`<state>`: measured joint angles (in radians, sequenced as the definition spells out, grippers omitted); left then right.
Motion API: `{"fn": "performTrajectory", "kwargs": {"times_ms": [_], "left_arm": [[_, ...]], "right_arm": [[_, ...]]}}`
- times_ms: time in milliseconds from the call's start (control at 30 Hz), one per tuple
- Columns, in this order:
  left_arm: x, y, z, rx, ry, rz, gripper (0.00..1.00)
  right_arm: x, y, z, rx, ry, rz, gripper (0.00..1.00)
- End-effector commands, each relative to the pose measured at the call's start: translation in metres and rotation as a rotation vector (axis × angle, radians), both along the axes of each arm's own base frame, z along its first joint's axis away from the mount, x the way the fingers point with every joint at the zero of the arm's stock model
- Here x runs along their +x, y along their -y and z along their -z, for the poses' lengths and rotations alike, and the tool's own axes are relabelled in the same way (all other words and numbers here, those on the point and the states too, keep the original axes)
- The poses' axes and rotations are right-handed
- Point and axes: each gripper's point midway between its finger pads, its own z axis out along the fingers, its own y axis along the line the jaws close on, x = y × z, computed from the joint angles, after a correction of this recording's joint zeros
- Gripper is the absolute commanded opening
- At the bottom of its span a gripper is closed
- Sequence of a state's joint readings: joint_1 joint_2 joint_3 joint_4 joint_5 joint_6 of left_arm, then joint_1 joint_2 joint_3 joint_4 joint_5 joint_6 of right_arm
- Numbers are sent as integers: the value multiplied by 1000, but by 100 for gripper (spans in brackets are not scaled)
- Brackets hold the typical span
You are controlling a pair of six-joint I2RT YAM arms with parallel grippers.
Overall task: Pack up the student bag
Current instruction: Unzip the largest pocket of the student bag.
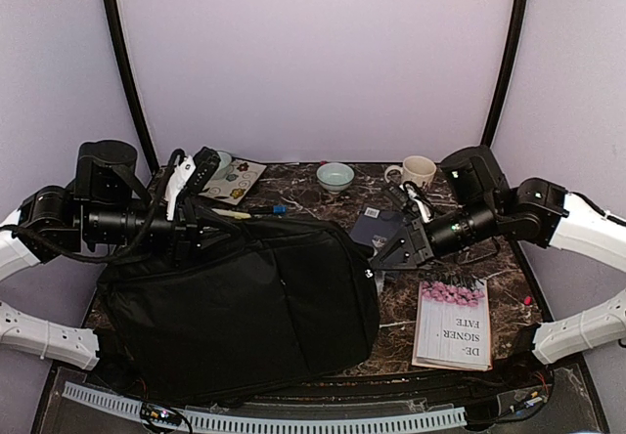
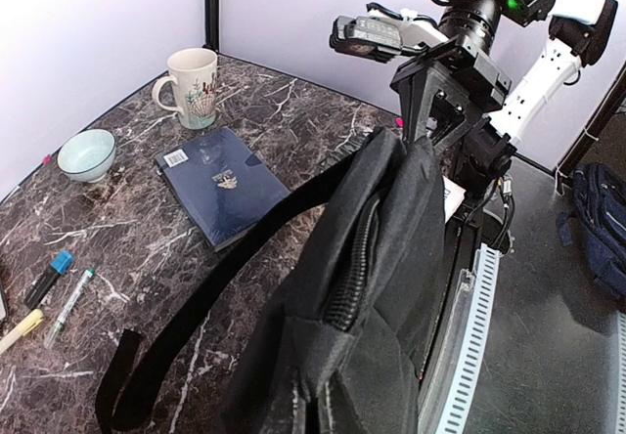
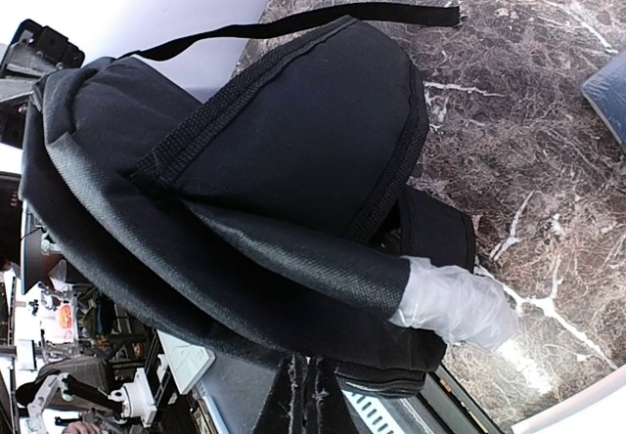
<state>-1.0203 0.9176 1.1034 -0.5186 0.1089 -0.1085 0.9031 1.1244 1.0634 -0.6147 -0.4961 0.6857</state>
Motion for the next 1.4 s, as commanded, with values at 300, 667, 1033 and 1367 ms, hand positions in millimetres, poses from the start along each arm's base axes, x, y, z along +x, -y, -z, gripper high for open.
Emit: {"fn": "performTrajectory", "kwargs": {"times_ms": [300,667,1033,1367], "left_arm": [[24,-10,-75,-211,151,-149,0],[24,-18,-109,-290,193,-176,0],[19,-15,-101,-270,169,-143,0],[16,-7,-82,-196,154,-94,0]], "right_arm": [[-9,33,52,-138,-70,79,0],[-12,38,78,-139,-110,116,0],[4,52,60,-142,-8,220,58],[33,76,-39,-21,370,329,100]]}}
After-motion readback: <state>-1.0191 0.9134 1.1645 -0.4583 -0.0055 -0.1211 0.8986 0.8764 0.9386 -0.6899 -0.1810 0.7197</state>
